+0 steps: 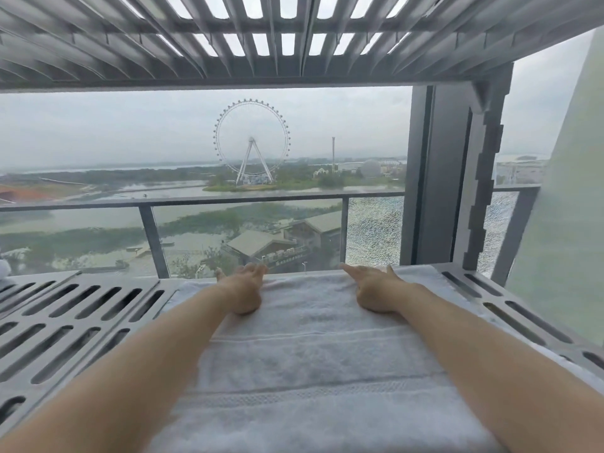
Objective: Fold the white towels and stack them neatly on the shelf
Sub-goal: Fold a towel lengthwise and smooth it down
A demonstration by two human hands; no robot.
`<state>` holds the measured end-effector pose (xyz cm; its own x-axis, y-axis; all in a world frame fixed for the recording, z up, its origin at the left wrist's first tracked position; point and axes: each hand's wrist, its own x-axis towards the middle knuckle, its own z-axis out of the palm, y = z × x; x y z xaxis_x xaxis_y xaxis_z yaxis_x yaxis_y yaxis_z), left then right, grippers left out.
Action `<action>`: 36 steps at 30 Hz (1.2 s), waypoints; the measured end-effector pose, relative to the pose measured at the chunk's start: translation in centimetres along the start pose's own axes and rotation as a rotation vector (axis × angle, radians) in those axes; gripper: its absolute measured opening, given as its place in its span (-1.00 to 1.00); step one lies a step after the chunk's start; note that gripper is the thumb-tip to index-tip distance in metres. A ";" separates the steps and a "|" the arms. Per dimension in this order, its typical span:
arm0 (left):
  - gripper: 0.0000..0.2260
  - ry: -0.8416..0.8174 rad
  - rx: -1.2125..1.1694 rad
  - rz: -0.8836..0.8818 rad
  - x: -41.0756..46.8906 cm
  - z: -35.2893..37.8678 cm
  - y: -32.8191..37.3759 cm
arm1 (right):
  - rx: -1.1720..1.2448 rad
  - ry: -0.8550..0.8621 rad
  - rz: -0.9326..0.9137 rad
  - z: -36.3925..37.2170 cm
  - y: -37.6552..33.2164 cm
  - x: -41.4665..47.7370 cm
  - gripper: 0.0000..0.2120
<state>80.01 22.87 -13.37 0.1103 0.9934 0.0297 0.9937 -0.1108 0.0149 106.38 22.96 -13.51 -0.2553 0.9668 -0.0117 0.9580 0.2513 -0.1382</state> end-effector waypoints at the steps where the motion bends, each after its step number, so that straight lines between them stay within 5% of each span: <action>1: -0.52 0.013 0.003 0.010 0.1 0.0 -0.2 | -0.012 0.000 0.004 -0.1 0.3 0.2 -0.28; 6: -0.72 0.136 0.093 0.101 0.0 -0.1 -1.2 | -0.062 0.063 0.041 -0.4 0.7 1.1 -0.30; 10: -0.79 0.344 0.170 0.154 -0.6 -0.1 -1.7 | -0.251 0.402 -0.068 -0.5 1.1 0.3 -0.83; 15: -0.76 0.592 0.222 0.306 -4.3 -2.5 -2.1 | -0.231 0.582 -0.202 -1.5 2.1 -2.8 -0.79; 19: -0.75 0.920 0.230 0.606 -10.5 -5.7 -2.0 | -0.222 0.852 -0.375 -3.5 2.3 -8.2 -0.80; 21: -0.73 0.937 0.302 0.677 -14.0 -6.2 -2.1 | -0.281 0.951 -0.480 -4.0 2.6 -11.8 -0.79; 24: -0.60 0.752 0.340 0.693 -18.3 -3.7 -2.6 | -0.321 0.808 -0.518 -2.6 3.4 -16.4 -0.62; 27: -0.60 0.637 0.300 0.522 -21.1 -0.7 -2.5 | -0.347 0.515 -0.408 -0.7 3.4 -18.8 -0.58; 32: -0.74 0.761 0.029 0.330 -23.9 -2.3 -1.5 | -0.134 0.658 -0.274 -0.9 2.5 -21.0 -0.56; 36: -0.66 0.697 0.073 0.338 -27.1 -0.4 -1.1 | -0.044 0.578 -0.284 0.6 2.4 -23.7 -0.63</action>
<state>75.95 -3.94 -13.82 0.3946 0.6566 0.6428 0.9095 -0.3786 -0.1716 114.65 0.62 -14.13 -0.3999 0.7283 0.5564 0.8710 0.4909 -0.0166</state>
